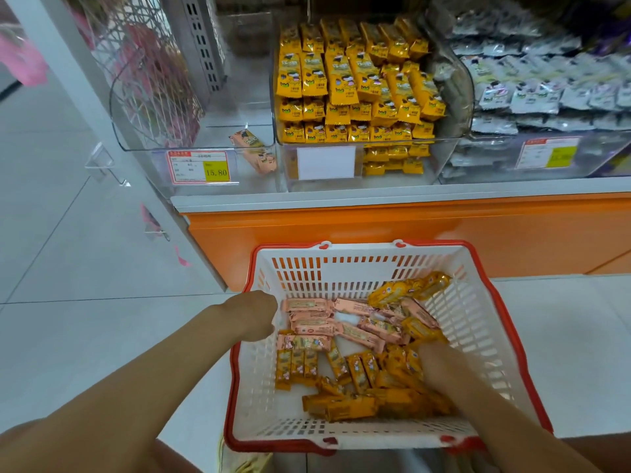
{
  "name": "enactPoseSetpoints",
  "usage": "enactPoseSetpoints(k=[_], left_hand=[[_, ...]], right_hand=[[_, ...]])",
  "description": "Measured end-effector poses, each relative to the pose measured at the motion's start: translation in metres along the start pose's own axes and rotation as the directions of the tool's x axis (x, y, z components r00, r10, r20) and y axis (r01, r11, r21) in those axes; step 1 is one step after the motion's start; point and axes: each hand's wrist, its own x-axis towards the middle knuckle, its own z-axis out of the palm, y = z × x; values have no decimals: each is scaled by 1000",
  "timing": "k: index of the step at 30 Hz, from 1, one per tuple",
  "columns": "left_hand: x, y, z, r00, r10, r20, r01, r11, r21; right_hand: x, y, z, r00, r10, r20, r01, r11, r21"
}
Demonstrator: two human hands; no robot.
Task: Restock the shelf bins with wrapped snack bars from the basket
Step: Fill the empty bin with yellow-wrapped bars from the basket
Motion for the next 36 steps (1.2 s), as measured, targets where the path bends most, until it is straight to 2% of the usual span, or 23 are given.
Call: enactPoseSetpoints(k=[3,9,14,16,18,19,21,23,25,27,30,32,33,34,36], left_hand=[[-1,3,0,1000,-16,10,16,1000,9],[-5,10,-1,998,-21,64,20,1000,17],[-9,15,-8,991,17,132,-12,999,-41],[-8,18,-10,984,64,167,-46,993,-108],[-7,24,-15,982,116,148,-81,972,-222],[-8,29,-18,984,140,107,-101,945,-311],[-10,40,-23,984,171,-47,-169,823,-542],[-20,55,-31,961,150,-233,-272,674,-687],[-32,72,-39,922,110,-372,-369,547,-752],[-40,85,-47,879,80,-469,-447,477,-757],[-47,97,-60,798,79,-598,-546,516,-660],[-49,100,-71,787,77,-612,-548,542,-637],[-47,101,-77,802,92,-590,-543,523,-656],[-47,101,-84,823,122,-554,-539,473,-697],[-46,104,-96,854,195,-482,-520,307,-797]], right_hand=[[-1,-1,5,999,-10,-44,12,999,42],[-13,-8,18,998,7,63,-24,965,260],[-21,-13,-6,999,1,-39,13,933,359],[-23,-19,-30,996,-11,-86,53,858,510],[-35,-27,-63,986,10,-169,113,703,702],[-44,-31,-80,979,31,-200,141,601,786],[-62,-38,-110,979,59,-197,158,392,906],[-78,-42,-132,966,81,-246,215,279,936],[-95,-43,-147,941,100,-324,296,225,928],[-107,-44,-157,919,100,-381,361,171,917],[-121,-42,-169,883,61,-465,454,139,880],[-131,-37,-179,850,78,-522,503,175,846],[-134,-33,-184,841,92,-534,509,200,837],[-135,-27,-188,837,101,-537,508,219,833],[-141,-15,-195,834,133,-535,506,198,839]])
